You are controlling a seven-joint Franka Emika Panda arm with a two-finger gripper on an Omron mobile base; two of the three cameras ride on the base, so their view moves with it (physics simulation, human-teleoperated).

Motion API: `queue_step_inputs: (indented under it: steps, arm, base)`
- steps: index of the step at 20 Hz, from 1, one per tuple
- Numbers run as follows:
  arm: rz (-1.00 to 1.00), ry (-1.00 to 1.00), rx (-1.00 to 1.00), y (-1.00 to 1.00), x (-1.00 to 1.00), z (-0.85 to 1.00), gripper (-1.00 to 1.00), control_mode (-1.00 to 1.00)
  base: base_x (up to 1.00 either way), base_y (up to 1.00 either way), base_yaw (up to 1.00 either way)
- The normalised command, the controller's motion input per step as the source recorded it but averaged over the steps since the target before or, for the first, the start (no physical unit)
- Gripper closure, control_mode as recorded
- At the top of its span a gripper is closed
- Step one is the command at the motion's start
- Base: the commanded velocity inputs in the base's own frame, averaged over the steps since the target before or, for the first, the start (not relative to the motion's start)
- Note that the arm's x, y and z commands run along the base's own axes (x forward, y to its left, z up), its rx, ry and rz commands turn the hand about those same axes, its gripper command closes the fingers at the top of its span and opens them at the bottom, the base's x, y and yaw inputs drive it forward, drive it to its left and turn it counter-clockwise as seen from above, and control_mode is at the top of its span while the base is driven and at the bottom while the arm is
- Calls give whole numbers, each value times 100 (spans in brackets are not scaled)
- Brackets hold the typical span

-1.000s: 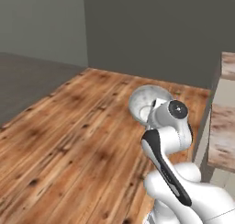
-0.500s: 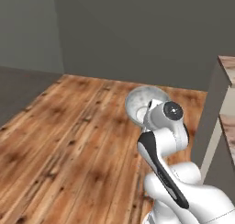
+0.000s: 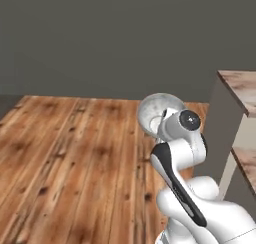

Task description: Move the bowls from the cabinet to the plates on the dining table.

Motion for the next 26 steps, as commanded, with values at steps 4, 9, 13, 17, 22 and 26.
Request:
queue_step_inputs:
  steps: [4,9,13,17,22,26]
  arm:
    - [0,0,0,0,0,0,100,100]
    - [0,0,0,0,0,0,100,100]
    - [0,0,0,0,0,0,100,100]
    - [0,0,0,0,0,0,100,100]
    - [0,0,0,0,0,0,100,100]
    - [0,0,0,0,0,0,100,100]
  base:
    - [100,15,-17]
    - [100,32,-14]
    - [100,35,-22]
    - [100,30,-31]
    - [100,27,-37]
    - [100,24,-39]
